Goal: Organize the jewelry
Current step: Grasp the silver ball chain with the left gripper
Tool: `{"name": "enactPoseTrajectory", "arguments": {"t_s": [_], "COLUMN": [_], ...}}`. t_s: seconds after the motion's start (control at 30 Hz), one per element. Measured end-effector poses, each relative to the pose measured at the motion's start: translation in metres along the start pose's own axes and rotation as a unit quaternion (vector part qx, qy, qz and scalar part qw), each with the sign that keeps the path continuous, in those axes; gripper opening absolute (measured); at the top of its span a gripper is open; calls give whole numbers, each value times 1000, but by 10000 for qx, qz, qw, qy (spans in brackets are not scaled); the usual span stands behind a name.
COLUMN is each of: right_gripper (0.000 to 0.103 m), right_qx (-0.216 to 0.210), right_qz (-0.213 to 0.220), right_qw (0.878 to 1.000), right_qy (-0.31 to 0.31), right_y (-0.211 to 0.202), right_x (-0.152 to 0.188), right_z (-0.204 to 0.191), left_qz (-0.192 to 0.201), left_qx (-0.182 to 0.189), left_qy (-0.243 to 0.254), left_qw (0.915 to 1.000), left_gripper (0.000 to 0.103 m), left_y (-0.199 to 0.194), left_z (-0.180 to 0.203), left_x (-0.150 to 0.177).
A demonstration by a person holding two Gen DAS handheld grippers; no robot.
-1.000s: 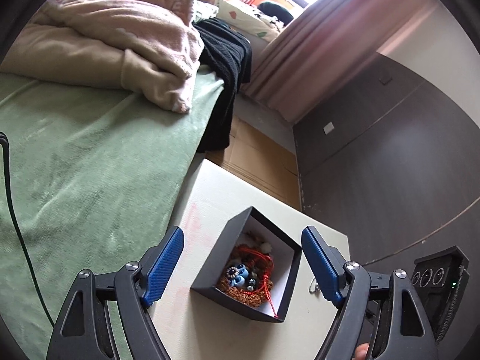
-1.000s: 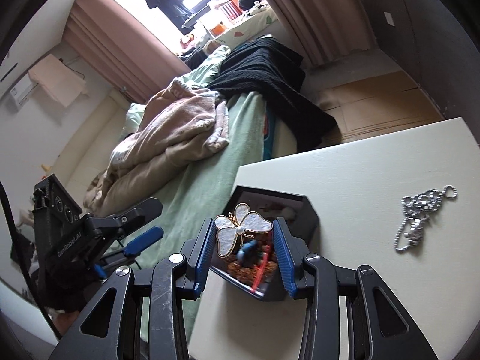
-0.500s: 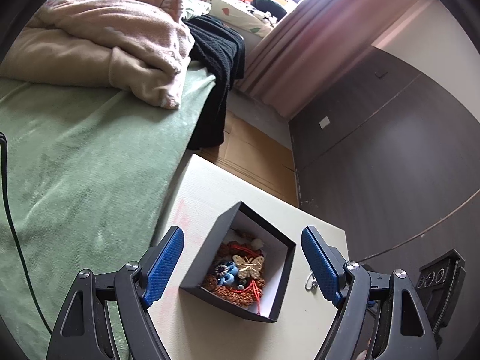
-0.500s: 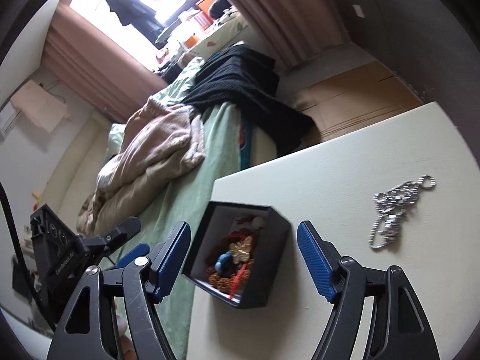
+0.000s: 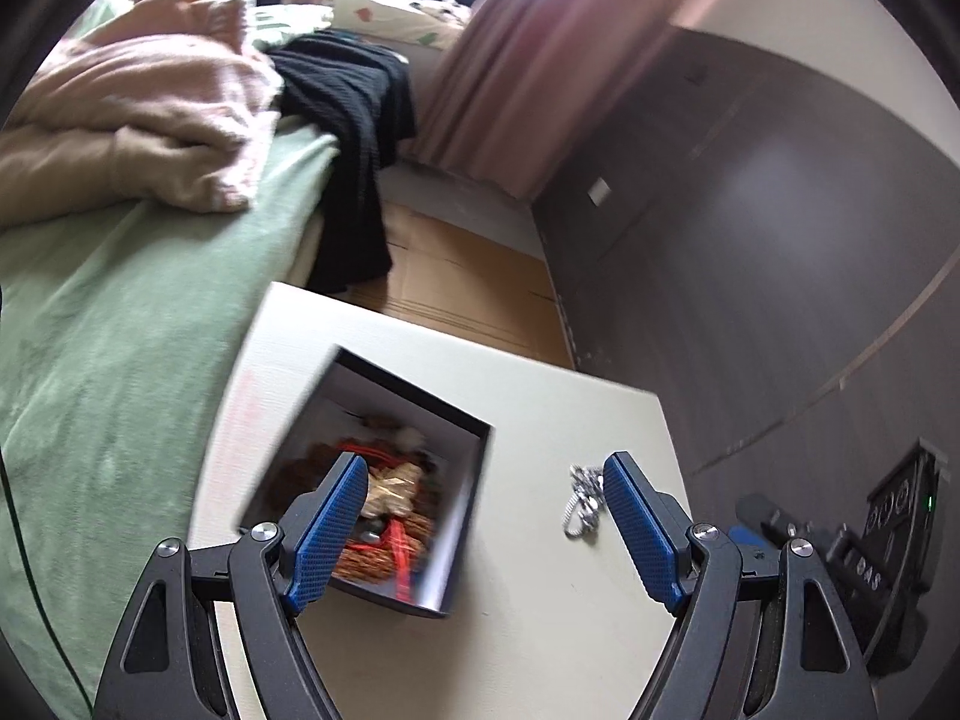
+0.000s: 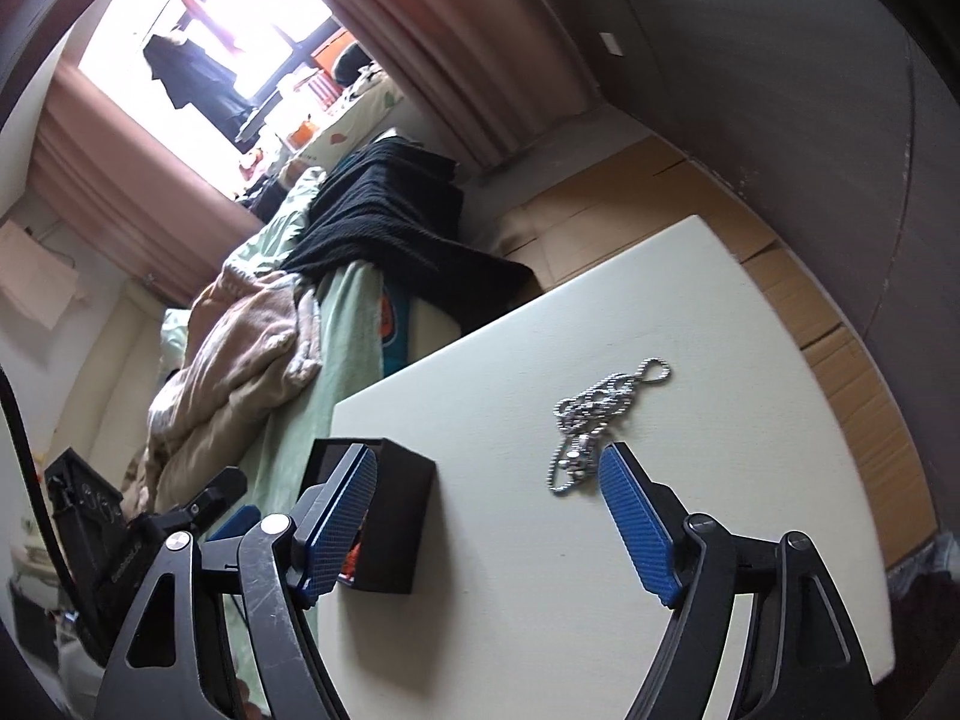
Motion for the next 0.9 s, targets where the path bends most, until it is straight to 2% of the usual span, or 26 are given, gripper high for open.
{"name": "enactPoseTrajectory", "arguments": {"t_s": [0.13,0.3,0.57,0.9], "right_gripper": [78,78,78,78], "right_qx": [218,573,579,576], "right_qz": [-43,-40,-202,-151], "right_qw": [9997,9969,9959,9917], "right_qy": [128,529,661,1139], "right_y": [-4,-13,-23,-40], "right_x": [-6,-16,-20,-31], "right_z": [17,46,69,101], "left_qz": [-133,-354,-783,-1370], "left_qx": [79,-20,-92,-574], "left_qy": [332,715,1013,1752], "left_qw": [9993,9968,9917,9733], "left_gripper": [81,81,77,67], "left_y": [11,29,63,116], "left_z": [22,53,94,127], "left_x": [10,16,19,29]}}
Point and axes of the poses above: each gripper's, at about its wrist camera, not at the fingertips, and y roughly the way its jaws point, z to its right, x to its underside, the point moved 2 cm from there along y, roughly the way its jaws point, and after that the axes turned 3 degrees about y, right-handed, at the moved point
